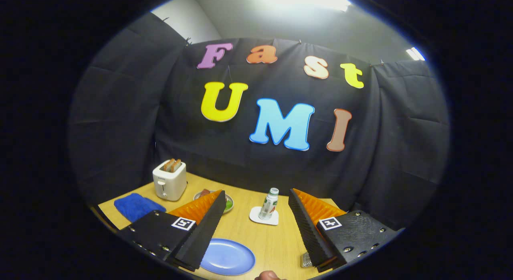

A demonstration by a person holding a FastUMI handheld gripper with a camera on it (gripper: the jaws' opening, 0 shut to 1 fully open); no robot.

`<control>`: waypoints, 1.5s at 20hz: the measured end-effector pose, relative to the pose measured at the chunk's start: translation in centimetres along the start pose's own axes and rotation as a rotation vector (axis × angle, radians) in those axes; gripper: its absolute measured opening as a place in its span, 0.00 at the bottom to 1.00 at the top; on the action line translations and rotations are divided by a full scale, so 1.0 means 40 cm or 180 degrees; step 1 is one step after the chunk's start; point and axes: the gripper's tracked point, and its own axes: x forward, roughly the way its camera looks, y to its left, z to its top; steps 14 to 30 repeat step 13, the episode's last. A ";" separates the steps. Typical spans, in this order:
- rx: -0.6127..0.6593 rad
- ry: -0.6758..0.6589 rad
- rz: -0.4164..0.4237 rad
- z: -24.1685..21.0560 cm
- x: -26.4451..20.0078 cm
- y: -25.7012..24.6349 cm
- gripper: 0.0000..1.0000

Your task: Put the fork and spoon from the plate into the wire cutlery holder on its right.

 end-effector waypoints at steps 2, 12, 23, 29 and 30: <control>0.0016 0.0006 0.0113 -0.024 -0.002 0.040 0.96; 0.0187 -0.0122 0.0264 0.006 -0.017 0.098 0.96; 0.0175 -0.0136 0.0302 0.007 -0.018 0.105 0.96; 0.0175 -0.0136 0.0302 0.007 -0.018 0.105 0.96; 0.0175 -0.0136 0.0302 0.007 -0.018 0.105 0.96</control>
